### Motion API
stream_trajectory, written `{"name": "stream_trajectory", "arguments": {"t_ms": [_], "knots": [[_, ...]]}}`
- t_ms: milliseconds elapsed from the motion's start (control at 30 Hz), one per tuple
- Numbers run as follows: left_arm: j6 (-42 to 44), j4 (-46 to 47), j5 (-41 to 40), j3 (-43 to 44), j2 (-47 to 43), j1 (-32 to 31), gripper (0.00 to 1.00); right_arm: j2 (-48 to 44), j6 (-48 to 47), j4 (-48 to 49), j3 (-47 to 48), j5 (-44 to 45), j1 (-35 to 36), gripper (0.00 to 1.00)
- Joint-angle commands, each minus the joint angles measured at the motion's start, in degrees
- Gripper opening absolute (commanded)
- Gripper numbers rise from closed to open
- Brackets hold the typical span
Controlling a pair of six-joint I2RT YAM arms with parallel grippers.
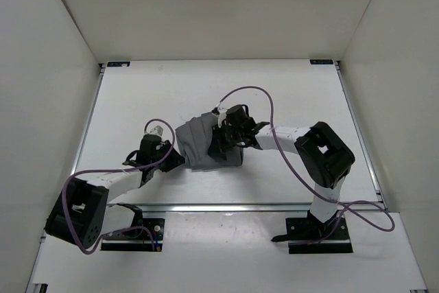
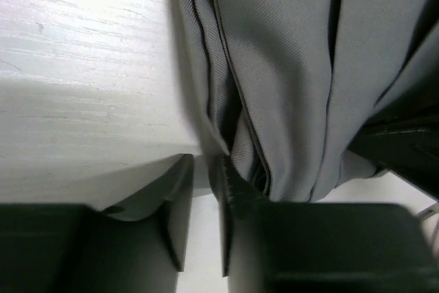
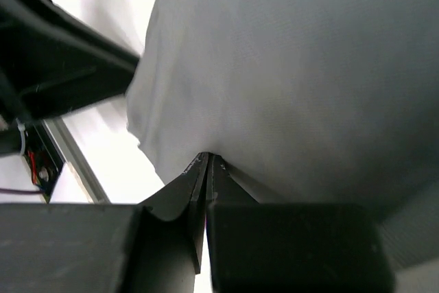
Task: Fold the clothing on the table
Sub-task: Fold the skirt
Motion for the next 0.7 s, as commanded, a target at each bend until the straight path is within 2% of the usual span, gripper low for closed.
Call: {"name": "stream_trajectory", "arguments": {"t_ms": [0, 67, 167, 267, 433, 567, 667], "knots": [[1.0, -2.3, 1.3, 1.7, -3.7, 1.1, 0.4, 0.2, -2.2, -0.3, 4.8, 1.6, 0.7, 0.0], [2.4, -5.9, 1.3, 3.3, -7.3, 3.0, 0.53, -3.5, -3.5, -1.5, 5.0, 4.9, 0.1, 0.0], [4.6, -13.4, 1.6, 4.8, -16.7, 7.3, 0.57, -9.8, -1.7, -1.4, 3.8, 7.0, -1.8, 0.0], [7.7, -22.4, 2.1, 7.2, -22.5, 8.4, 0.61, -13.4, -1.2, 1.9, -0.6, 5.9, -6.7, 0.05], [8.3, -31.8, 2.9, 9.0, -31.3, 6.9, 0.65, -4.8, -0.2, 2.2, 5.9, -8.1, -13.3, 0.01], [11.2, -40.7, 2.9, 11.6, -33.6, 7.2, 0.67, 1.3, 1.3, 7.1, 8.4, -13.8, -11.6, 0.0], [12.5, -44.6, 2.3, 12.6, -35.2, 7.4, 0.68, 8.2, 2.4, 6.9, 13.1, -13.1, -9.8, 0.0]]}}
